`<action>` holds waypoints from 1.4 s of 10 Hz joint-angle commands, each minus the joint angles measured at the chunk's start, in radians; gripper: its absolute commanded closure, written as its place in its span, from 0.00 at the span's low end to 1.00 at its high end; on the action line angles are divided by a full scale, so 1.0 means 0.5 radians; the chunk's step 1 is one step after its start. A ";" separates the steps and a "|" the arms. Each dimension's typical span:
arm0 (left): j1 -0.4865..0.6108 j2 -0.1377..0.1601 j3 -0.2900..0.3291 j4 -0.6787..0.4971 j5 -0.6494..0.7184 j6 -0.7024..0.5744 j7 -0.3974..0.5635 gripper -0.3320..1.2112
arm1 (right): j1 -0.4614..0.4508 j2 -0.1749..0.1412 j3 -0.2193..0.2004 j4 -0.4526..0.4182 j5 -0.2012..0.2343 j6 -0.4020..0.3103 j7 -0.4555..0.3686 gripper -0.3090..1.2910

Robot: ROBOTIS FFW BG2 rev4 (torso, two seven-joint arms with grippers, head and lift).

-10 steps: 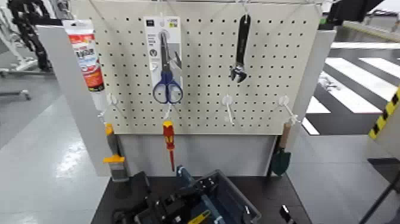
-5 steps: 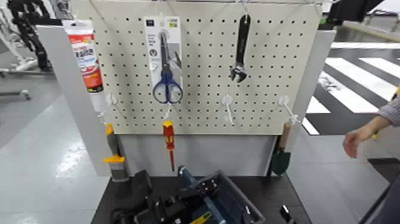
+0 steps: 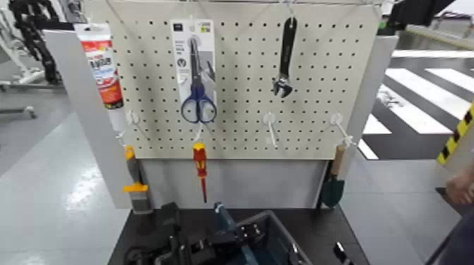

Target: Grasp the handle of the crate.

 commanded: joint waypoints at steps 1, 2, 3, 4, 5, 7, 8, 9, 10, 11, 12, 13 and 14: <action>0.004 0.050 0.010 -0.035 0.032 0.141 0.033 0.99 | -0.003 0.000 0.003 0.003 0.005 -0.001 -0.003 0.29; 0.007 0.078 0.007 -0.050 0.078 0.202 0.061 0.99 | -0.003 0.003 0.003 0.003 0.008 -0.001 -0.003 0.29; 0.004 0.100 0.004 -0.063 0.112 0.248 0.082 0.99 | -0.003 0.003 0.006 0.006 0.008 -0.001 -0.003 0.29; 0.001 0.106 0.001 -0.090 0.140 0.260 0.095 0.99 | -0.003 0.006 0.006 0.009 0.011 -0.004 -0.003 0.29; 0.001 0.106 -0.002 -0.127 0.167 0.260 0.107 0.99 | -0.003 0.006 0.006 0.009 0.011 -0.004 -0.003 0.29; 0.025 0.109 -0.002 -0.185 0.192 0.266 0.107 0.99 | 0.000 0.010 0.003 0.009 0.011 -0.010 -0.003 0.29; 0.034 0.096 -0.006 -0.188 0.204 0.266 0.104 0.99 | -0.003 0.010 0.003 0.009 0.014 -0.013 -0.003 0.29; 0.044 0.093 -0.002 -0.185 0.210 0.266 0.101 0.99 | -0.003 0.010 0.006 0.009 0.014 -0.013 -0.003 0.29; 0.047 0.093 -0.002 -0.185 0.210 0.269 0.101 0.99 | 0.000 0.010 0.009 0.006 0.017 -0.016 -0.003 0.29; 0.044 0.090 -0.002 -0.185 0.210 0.272 0.098 0.99 | 0.000 0.010 0.009 0.006 0.021 -0.028 -0.003 0.29; 0.047 0.087 0.001 -0.185 0.210 0.275 0.095 0.99 | 0.000 0.010 0.012 0.006 0.024 -0.028 -0.003 0.29; 0.050 0.084 0.004 -0.185 0.213 0.279 0.095 0.99 | -0.003 0.010 0.015 0.003 0.024 -0.022 -0.003 0.29; 0.050 0.084 0.004 -0.182 0.210 0.282 0.095 0.99 | -0.003 0.006 0.015 0.003 0.024 -0.019 -0.003 0.29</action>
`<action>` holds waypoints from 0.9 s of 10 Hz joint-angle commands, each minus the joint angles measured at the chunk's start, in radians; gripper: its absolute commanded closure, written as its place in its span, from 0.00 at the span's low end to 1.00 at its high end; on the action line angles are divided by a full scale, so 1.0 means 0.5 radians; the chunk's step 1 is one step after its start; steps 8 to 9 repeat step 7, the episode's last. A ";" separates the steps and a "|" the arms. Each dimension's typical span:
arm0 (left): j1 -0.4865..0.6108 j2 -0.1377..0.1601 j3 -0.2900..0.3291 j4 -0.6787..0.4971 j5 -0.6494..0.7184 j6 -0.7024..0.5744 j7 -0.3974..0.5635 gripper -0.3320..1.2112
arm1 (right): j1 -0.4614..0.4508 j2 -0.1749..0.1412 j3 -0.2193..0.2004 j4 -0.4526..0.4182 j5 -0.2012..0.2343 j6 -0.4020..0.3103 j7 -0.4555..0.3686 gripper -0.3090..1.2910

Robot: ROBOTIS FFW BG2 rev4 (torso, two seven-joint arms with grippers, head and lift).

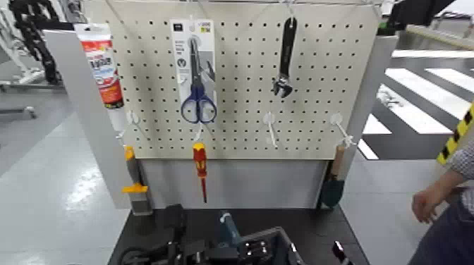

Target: Grasp the handle of the crate.

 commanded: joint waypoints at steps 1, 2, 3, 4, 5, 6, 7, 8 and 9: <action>-0.001 -0.002 0.001 0.006 0.002 0.004 0.000 0.99 | -0.006 0.000 0.002 -0.001 0.000 0.008 0.000 0.29; -0.001 -0.002 -0.002 0.010 -0.001 0.004 0.000 0.99 | -0.006 0.000 0.002 0.002 0.003 0.008 0.000 0.29; -0.004 -0.002 -0.002 0.010 -0.001 0.007 0.000 0.99 | -0.006 0.000 -0.001 0.002 0.003 0.008 0.000 0.29; -0.004 -0.002 -0.002 0.013 -0.001 0.007 -0.004 0.99 | -0.009 -0.003 -0.001 0.002 0.009 0.011 0.000 0.29; -0.004 0.001 -0.005 0.016 0.002 0.004 -0.004 0.99 | -0.012 -0.003 -0.001 0.002 0.019 0.011 0.000 0.29; -0.007 0.004 -0.011 0.016 -0.001 0.007 -0.010 0.99 | -0.015 -0.006 -0.001 -0.004 0.040 0.020 0.000 0.29; -0.010 0.004 -0.014 0.019 -0.001 0.007 -0.010 0.99 | -0.015 -0.009 -0.001 -0.004 0.043 0.026 0.003 0.29; -0.010 0.004 -0.014 0.019 -0.001 0.007 -0.010 0.99 | -0.015 -0.009 -0.001 -0.004 0.043 0.026 0.003 0.29; -0.010 0.004 -0.014 0.019 -0.001 0.007 -0.010 0.99 | -0.015 -0.009 -0.001 -0.004 0.043 0.026 0.003 0.29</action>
